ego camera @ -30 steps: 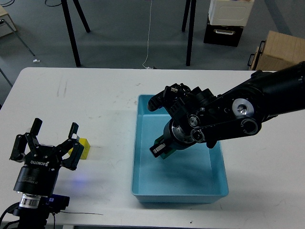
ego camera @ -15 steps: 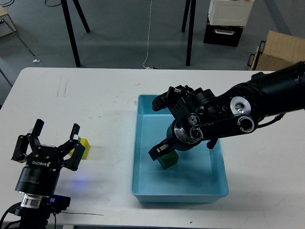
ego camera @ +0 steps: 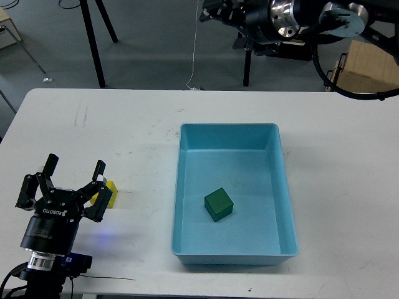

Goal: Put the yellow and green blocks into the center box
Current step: 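Release the green cube in the tray and lift the right gripper away, then raise the left gripper up and away from the yellow cube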

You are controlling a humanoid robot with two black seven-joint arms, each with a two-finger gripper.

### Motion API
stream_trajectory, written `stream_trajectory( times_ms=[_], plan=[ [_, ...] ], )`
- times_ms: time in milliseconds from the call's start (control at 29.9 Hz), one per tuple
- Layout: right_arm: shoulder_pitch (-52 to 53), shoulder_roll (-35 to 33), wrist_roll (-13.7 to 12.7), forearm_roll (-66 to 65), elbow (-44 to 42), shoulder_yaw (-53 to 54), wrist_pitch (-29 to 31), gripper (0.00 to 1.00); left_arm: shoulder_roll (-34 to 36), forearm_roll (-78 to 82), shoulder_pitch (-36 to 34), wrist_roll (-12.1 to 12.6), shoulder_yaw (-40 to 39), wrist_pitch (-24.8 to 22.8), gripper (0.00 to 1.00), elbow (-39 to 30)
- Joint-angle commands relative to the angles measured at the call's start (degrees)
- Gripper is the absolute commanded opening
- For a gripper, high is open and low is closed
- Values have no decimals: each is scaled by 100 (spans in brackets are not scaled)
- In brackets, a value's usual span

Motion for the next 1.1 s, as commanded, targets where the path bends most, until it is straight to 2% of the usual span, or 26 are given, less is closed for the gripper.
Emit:
stream_trajectory(
  times_ms=[0,134,234,401,568,768,936,1069],
  plan=[
    [-854,-352,95,522,-478,1846,276,96,0,1,1,3,-2,0,100,0],
    [-1908,-537,481,1706,-838,3729,479,96,0,1,-52,12,-2,0,100,0],
    [-2471,-1037,718,2823,-1032,4565,917,96,0,1,-52,12,-2,0,100,-9],
    [-3876,-1767,1167,3712,-1068,5707,977,95,0,1,-60,12,-28,0,100,-27],
    [-5958,-2040,1185,4363,-577,7272,977,95,0,1,-139,12,-63,0,100,-53],
    [-9016,-1971,1194,4505,1206,9231,977,96,44,-8,-254,3,-186,0,100,-97],
    [-11145,-1129,1194,4513,2709,10262,977,96,44,-8,-280,3,-239,0,100,-97],
    [-11859,-372,1185,4426,3283,10316,977,96,44,-8,-280,-14,-274,0,100,-115]
  ],
)
